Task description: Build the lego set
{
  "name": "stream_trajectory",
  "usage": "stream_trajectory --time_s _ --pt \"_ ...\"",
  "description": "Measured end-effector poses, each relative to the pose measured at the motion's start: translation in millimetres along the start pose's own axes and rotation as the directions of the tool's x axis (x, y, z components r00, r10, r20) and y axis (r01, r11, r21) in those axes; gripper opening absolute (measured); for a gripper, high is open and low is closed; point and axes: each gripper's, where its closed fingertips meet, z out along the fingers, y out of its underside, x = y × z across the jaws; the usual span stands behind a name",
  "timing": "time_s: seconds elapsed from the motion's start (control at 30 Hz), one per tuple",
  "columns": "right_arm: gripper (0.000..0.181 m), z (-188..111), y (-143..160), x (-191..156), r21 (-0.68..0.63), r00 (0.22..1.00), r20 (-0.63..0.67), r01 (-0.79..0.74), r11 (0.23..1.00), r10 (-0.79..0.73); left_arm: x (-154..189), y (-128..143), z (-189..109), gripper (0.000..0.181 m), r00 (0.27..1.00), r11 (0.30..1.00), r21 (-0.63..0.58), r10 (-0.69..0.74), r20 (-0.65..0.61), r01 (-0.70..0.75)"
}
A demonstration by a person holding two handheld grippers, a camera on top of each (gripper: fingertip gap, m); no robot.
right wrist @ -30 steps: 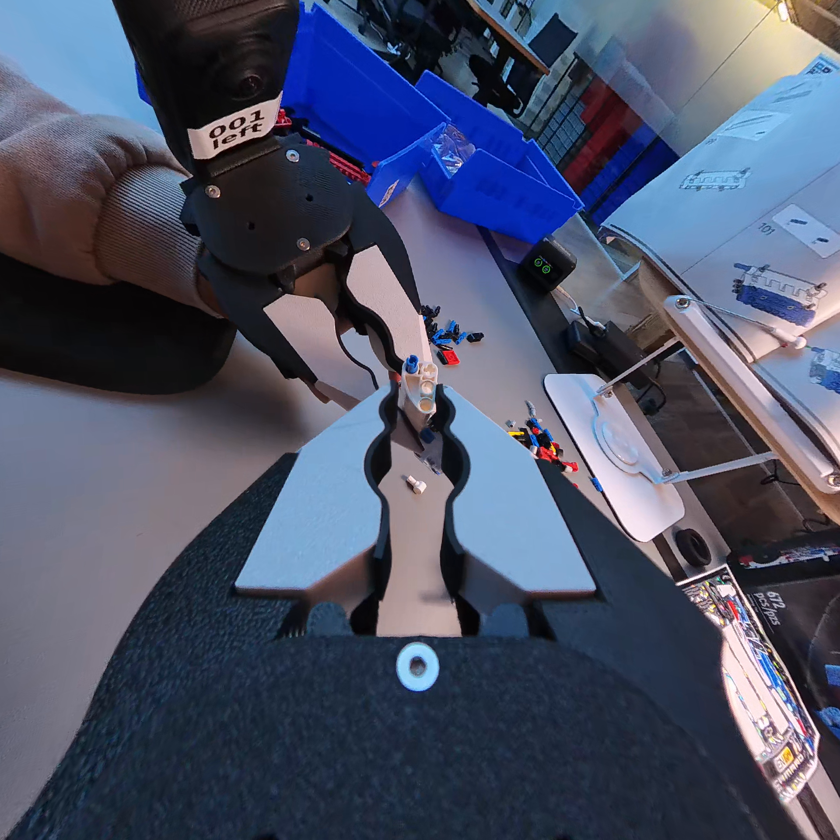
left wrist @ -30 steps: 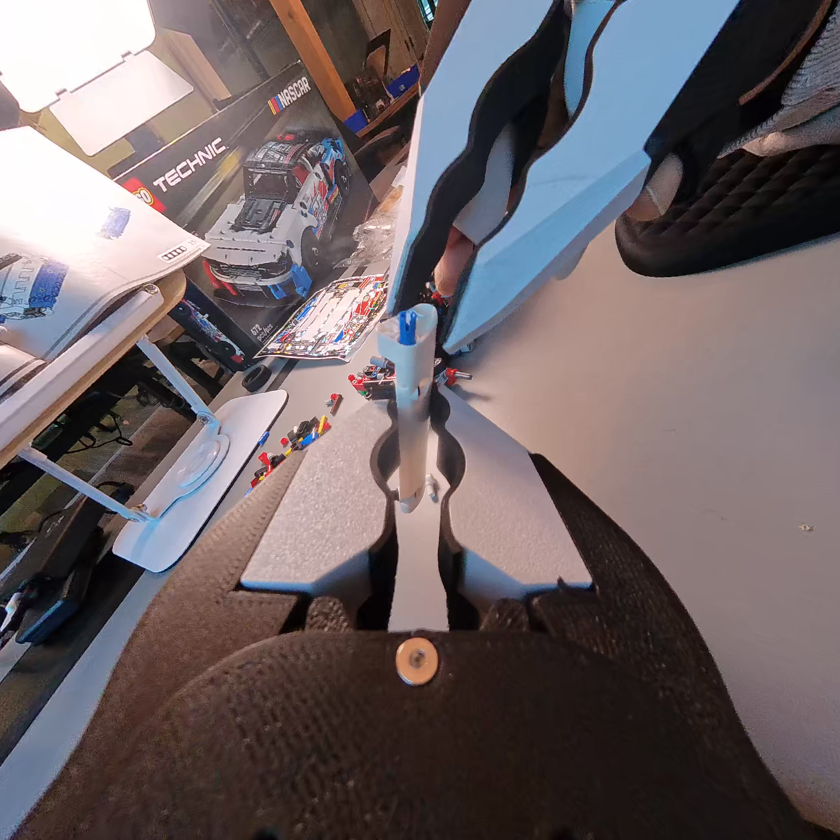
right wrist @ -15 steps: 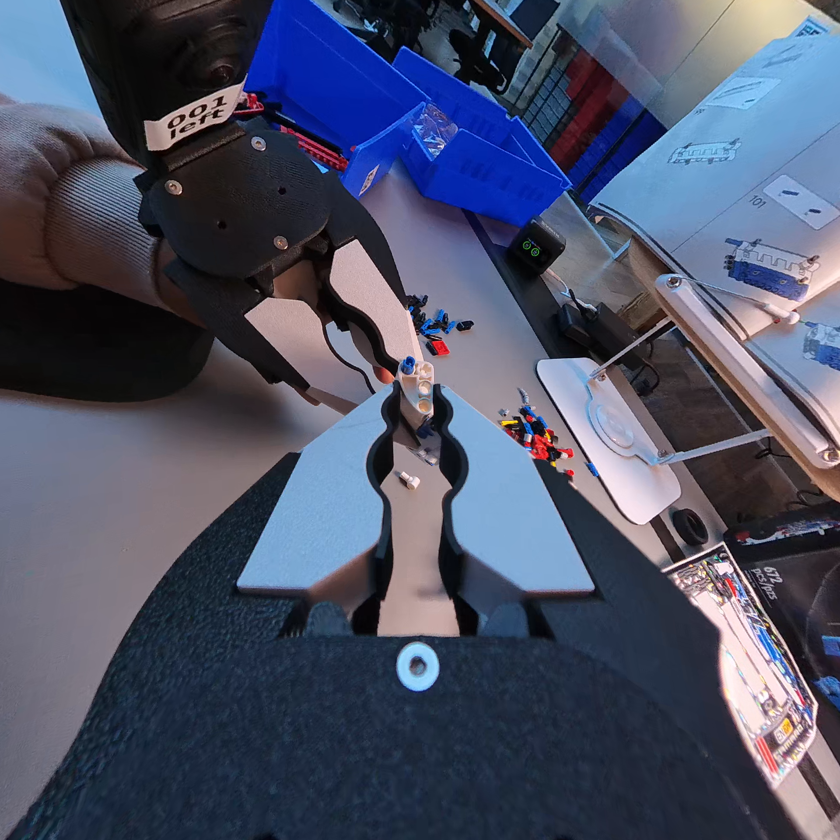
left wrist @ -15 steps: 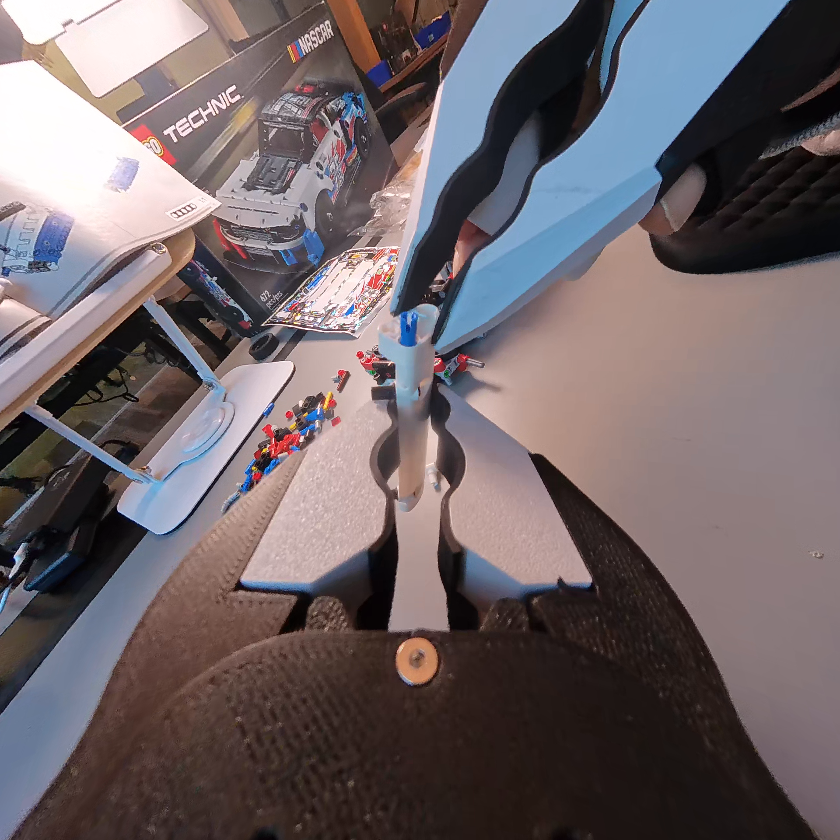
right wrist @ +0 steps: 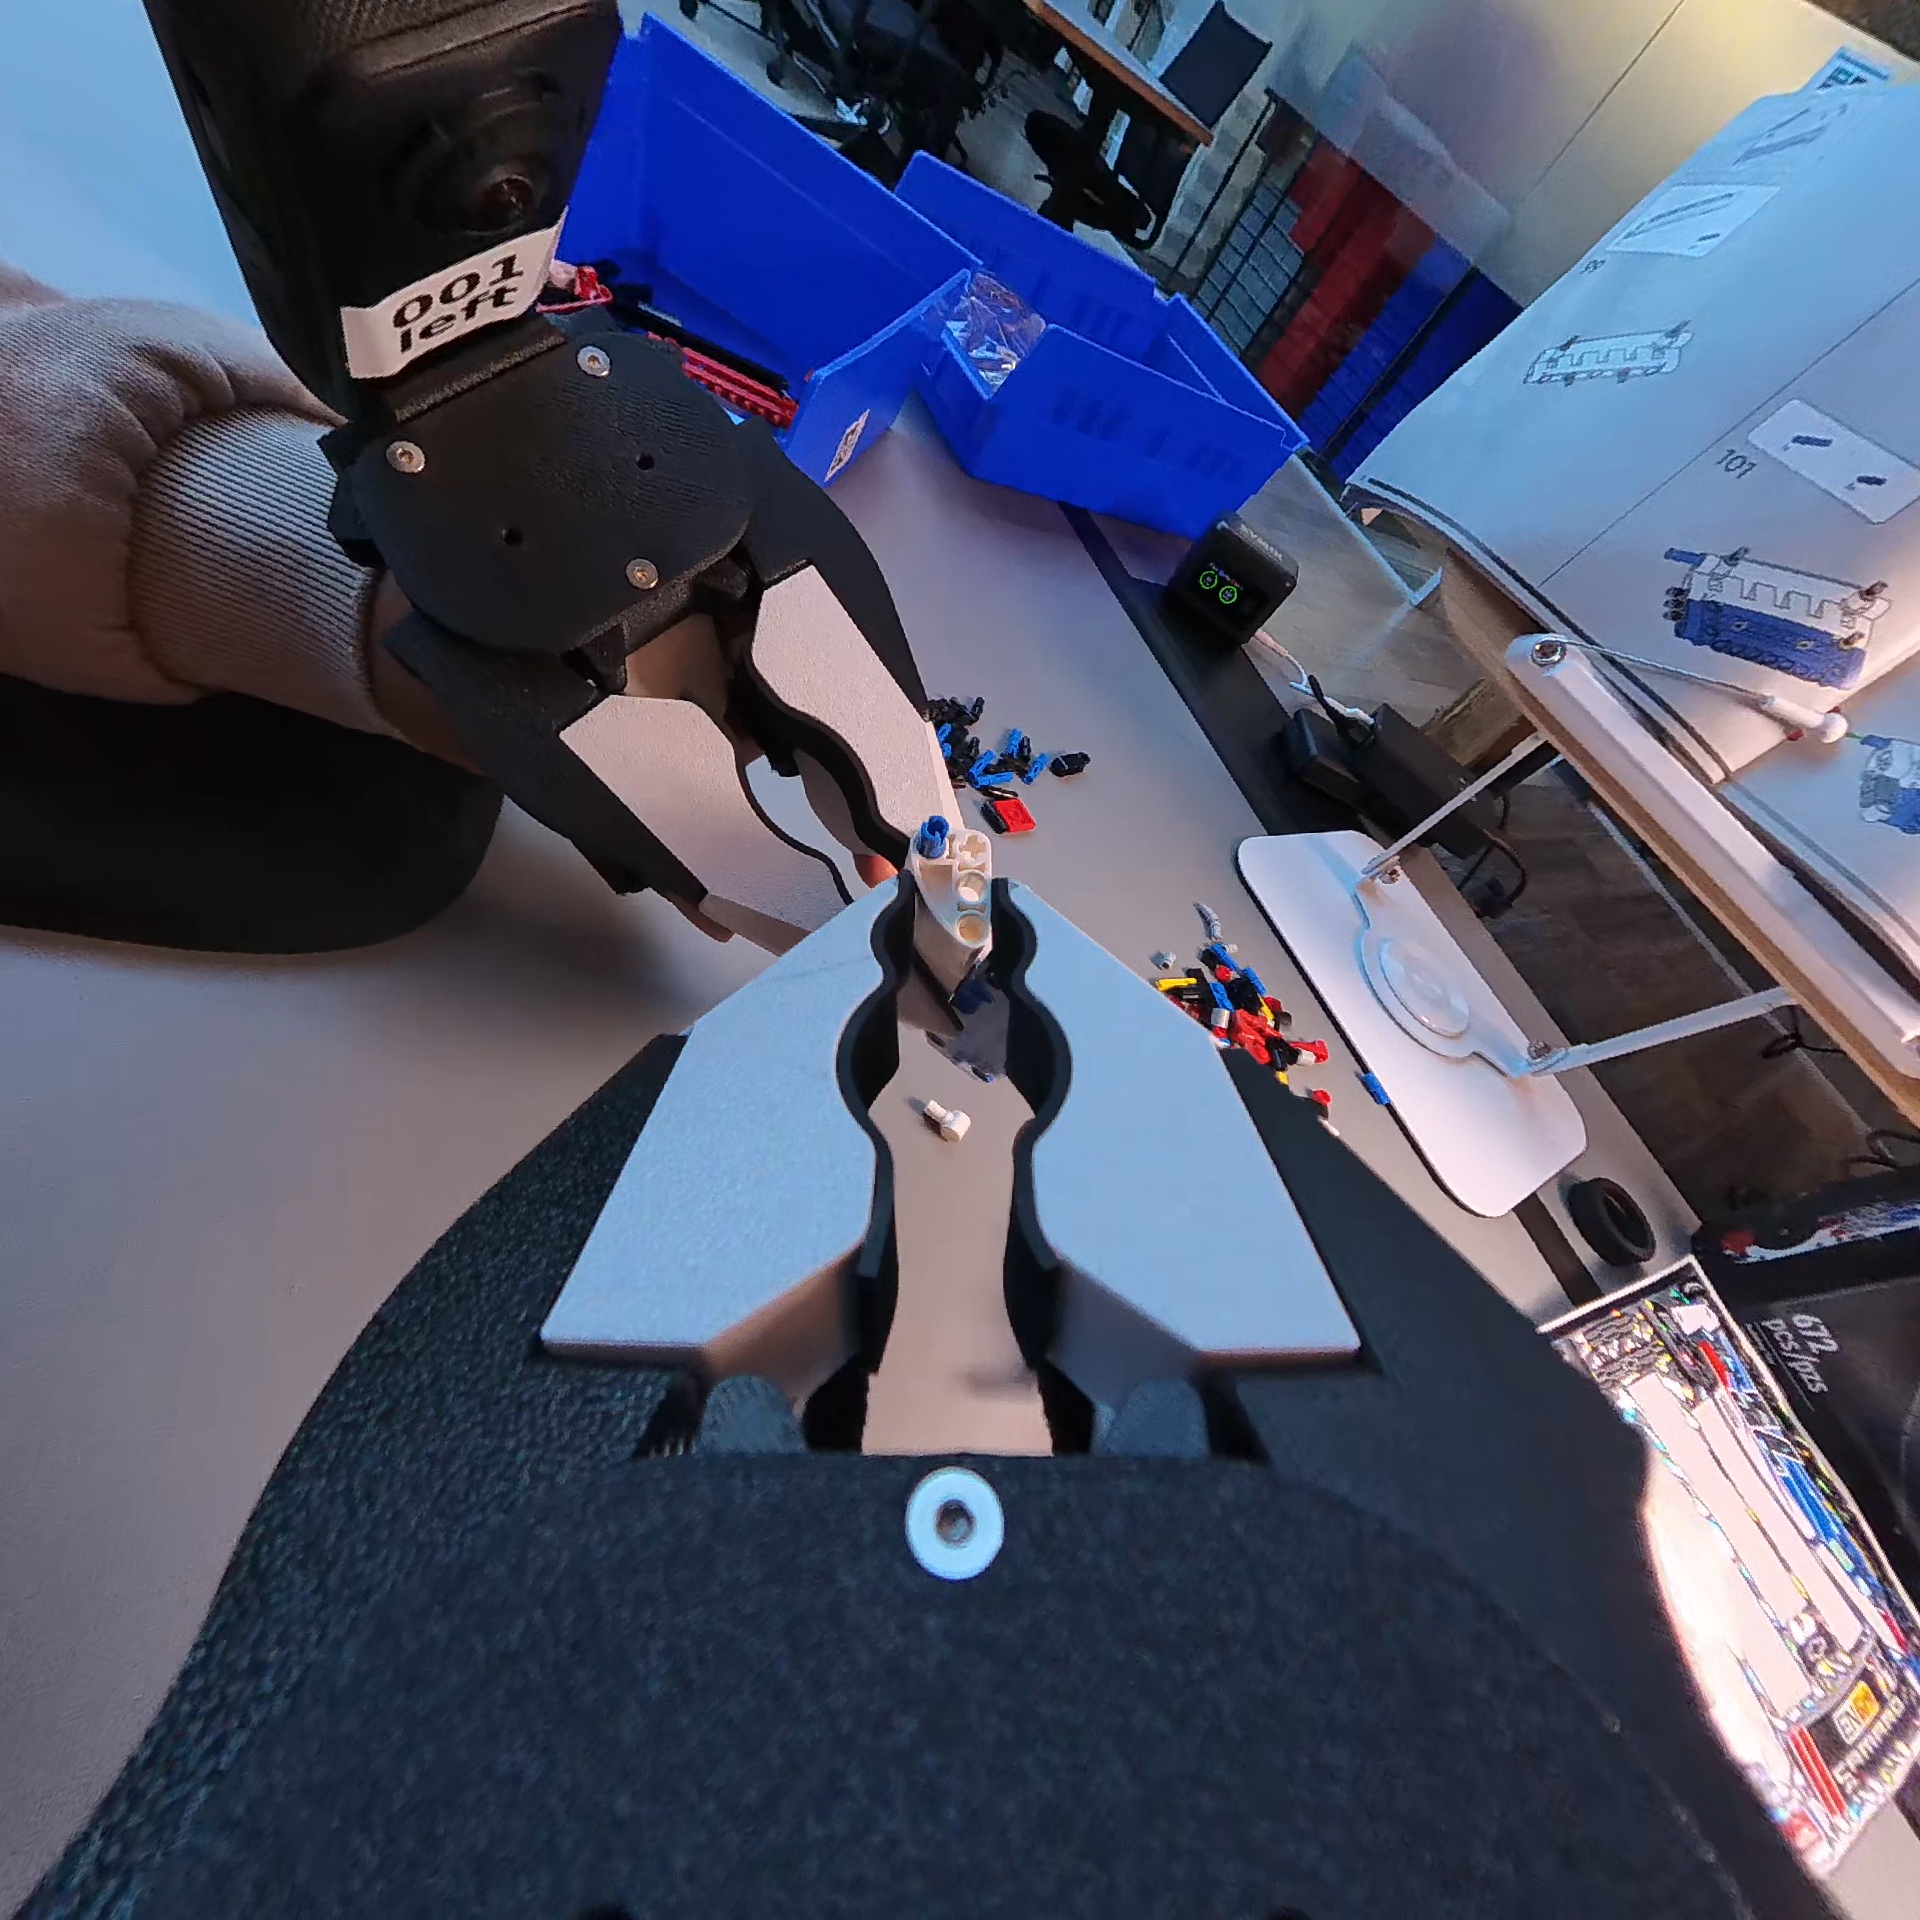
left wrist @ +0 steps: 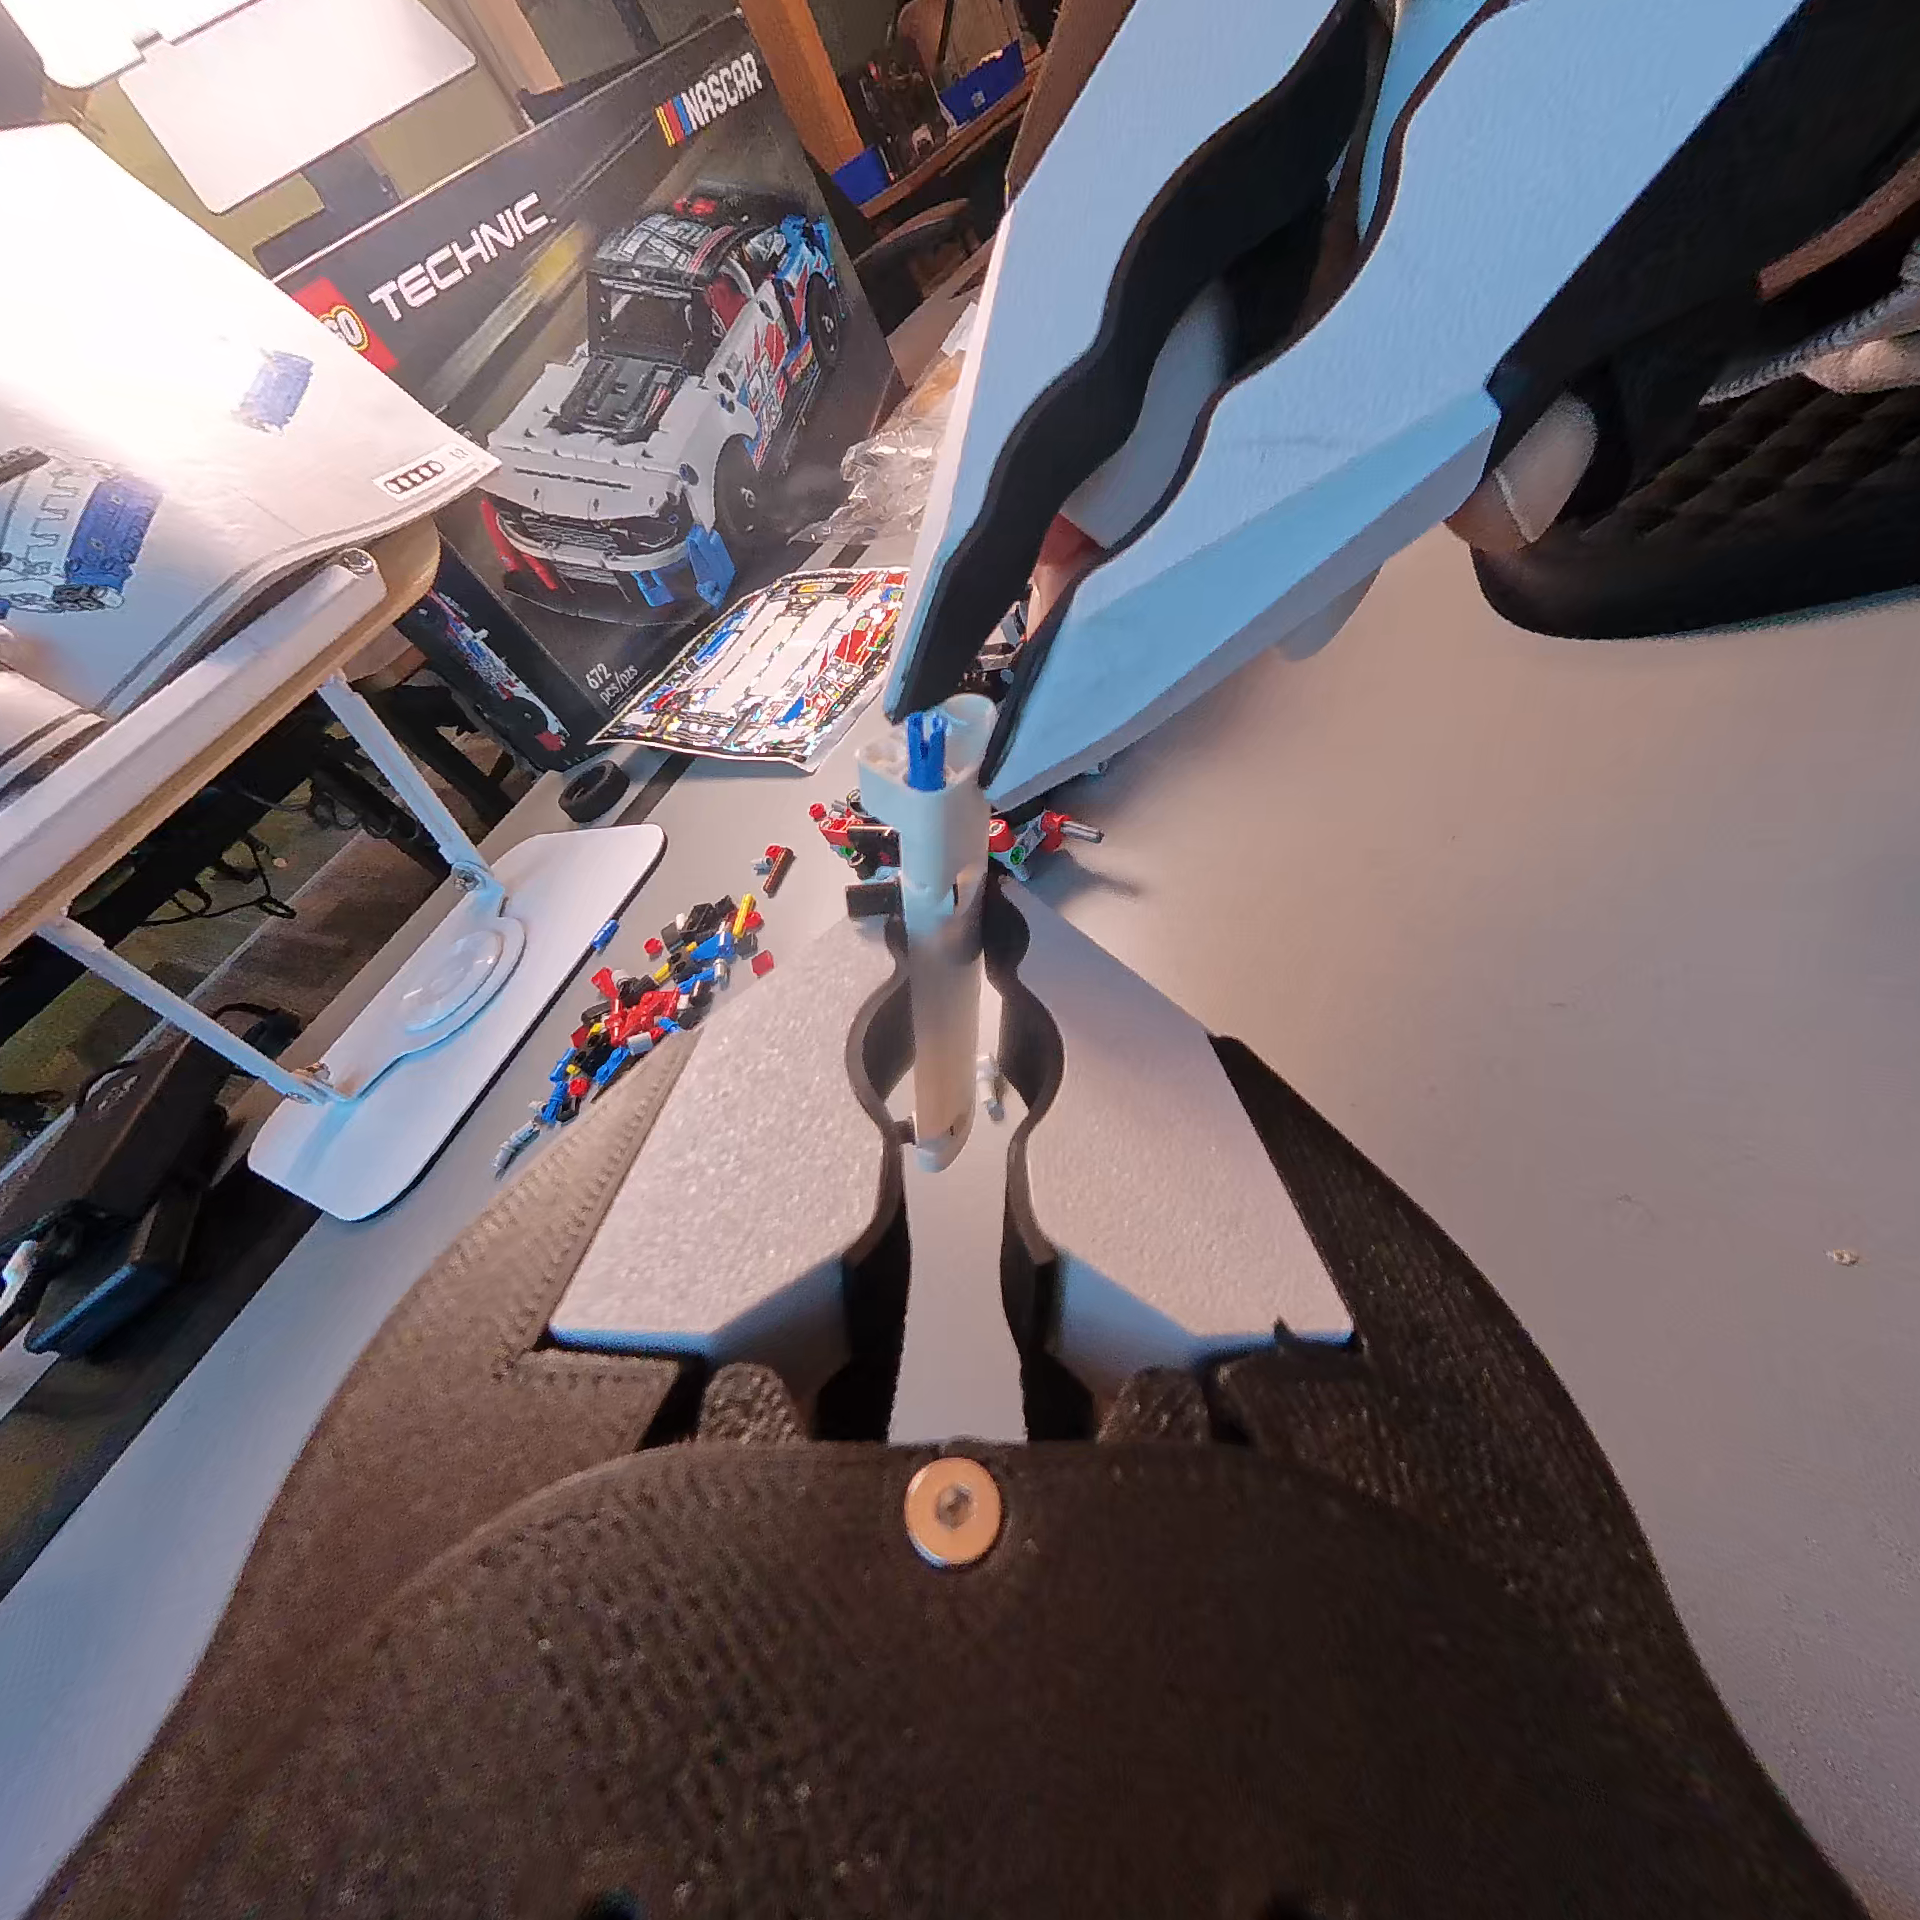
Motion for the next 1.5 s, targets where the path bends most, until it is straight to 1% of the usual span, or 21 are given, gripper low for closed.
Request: stream_trajectory --time_s 0.03,0.3,0.47,0.57,0.77,0.87,0.97,1.13,1.23,1.33,1.5 --pt "0.012 0 -1 0 0.003 1.000 0.003 0.000 1.000 0.000 0 -1 0 0.007 1.000 1.000 0.005 0.000 -0.002 0.000" --pt "0.013 -3 -4 -2 0.004 0.999 0.028 0.047 0.999 -0.047 3 -5 -2 0.007 1.000 0.999 0.034 0.016 -0.013 -0.015" --pt "0.015 -3 -5 -6 -0.016 0.990 0.085 0.112 0.994 -0.110 8 -8 -2 0.007 0.999 0.998 0.053 0.040 -0.033 -0.038" --pt "0.013 -2 -6 -7 -0.032 0.986 0.105 0.131 0.991 -0.127 6 -9 -2 0.007 0.999 0.998 0.052 0.041 -0.025 -0.039" --pt "0.013 4 -5 -1 -0.063 0.996 0.032 0.089 0.994 -0.087 -3 -3 -1 0.007 1.000 1.000 0.006 0.015 0.026 -0.016" --pt "0.013 7 -2 -1 -0.078 0.997 0.015 0.078 0.994 -0.077 -3 0 -1 0.007 1.000 1.000 -0.007 0.010 0.025 -0.010" --pt "0.013 7 -1 -4 -0.073 0.992 0.066 0.116 0.990 -0.112 2 0 -1 0.007 1.000 1.000 0.004 0.008 -0.017 -0.008" --pt "0.013 0 9 -18 -0.112 0.961 0.252 0.149 0.983 -0.117 25 0 0 0.007 0.989 1.000 0.019 0.016 -0.149 -0.013" --pt "0.013 -8 9 -25 -0.114 0.938 0.346 0.082 0.990 -0.038 40 -4 -3 0.007 0.966 0.998 0.044 -0.033 -0.256 0.045" --pt "0.013 -15 5 -27 -0.103 0.914 0.400 -0.021 0.994 0.060 47 -11 -7 0.009 0.947 0.992 0.070 -0.078 -0.313 0.105" --pt "0.013 -21 0 -27 -0.071 0.886 0.437 -0.140 0.988 0.157 50 -24 -12 0.012 0.927 0.978 0.124 -0.116 -0.357 0.170"
